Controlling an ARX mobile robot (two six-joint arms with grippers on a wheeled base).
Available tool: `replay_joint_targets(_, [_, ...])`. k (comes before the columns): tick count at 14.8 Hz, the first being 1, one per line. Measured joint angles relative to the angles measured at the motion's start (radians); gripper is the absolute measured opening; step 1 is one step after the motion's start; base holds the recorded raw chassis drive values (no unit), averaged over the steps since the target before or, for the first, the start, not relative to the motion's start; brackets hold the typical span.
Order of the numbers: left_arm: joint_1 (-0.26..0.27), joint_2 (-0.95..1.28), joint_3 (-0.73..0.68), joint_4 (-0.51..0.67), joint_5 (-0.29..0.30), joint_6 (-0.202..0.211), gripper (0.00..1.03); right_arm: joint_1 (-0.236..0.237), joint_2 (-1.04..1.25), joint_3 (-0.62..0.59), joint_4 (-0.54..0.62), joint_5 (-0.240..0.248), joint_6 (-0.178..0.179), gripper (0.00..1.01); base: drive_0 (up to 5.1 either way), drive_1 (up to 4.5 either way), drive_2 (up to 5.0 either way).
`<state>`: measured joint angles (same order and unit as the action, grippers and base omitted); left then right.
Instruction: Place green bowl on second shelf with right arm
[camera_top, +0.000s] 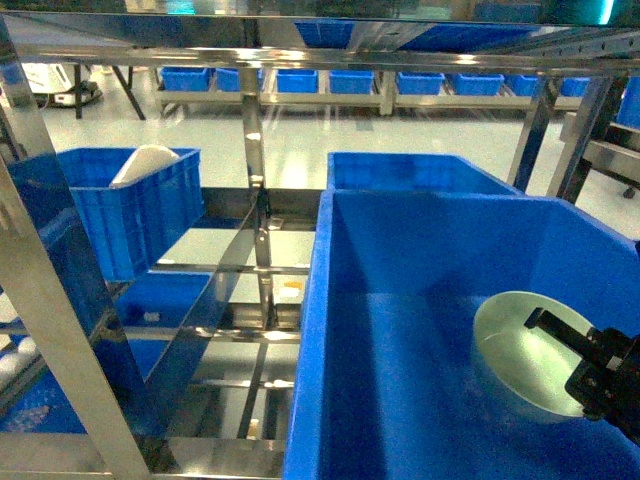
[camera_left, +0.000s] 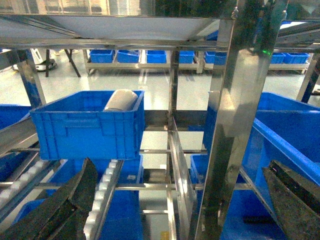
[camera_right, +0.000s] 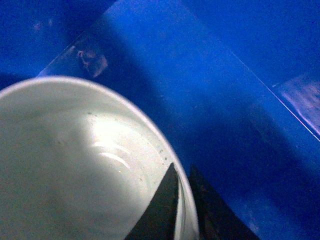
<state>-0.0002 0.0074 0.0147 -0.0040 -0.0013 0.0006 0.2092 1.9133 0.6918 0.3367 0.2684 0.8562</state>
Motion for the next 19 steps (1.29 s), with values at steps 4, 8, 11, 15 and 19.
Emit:
replay_joint_targets(4, [0.0,0.0,0.0,0.0,0.0,0.0,0.98,-0.008,-0.073,-0.04,0.067,0.07,-0.085,0.55,0.0,0.0,0.0])
replay_joint_targets(8, [0.0,0.0,0.0,0.0,0.0,0.0,0.98,0.008,-0.45,-0.181,0.119,0.177,-0.303,0.98,0.0,0.0,0.0])
replay_joint_targets(11, [0.0,0.0,0.0,0.0,0.0,0.0,0.98,0.037,-0.689,-0.234,0.034,0.193,-0.403,0.98,0.0,0.0,0.0])
replay_joint_targets(15, [0.0,0.0,0.0,0.0,0.0,0.0,0.98,0.19,-1.242,-0.374,-0.051,0.403,-0.802,0.98,0.0,0.0,0.0])
replay_joint_targets(19, [0.0,0.0,0.0,0.0,0.0,0.0,0.98,0.111,-1.341,-0.427,-0.029,0.19,-0.864,0.84,0.0,0.0,0.0])
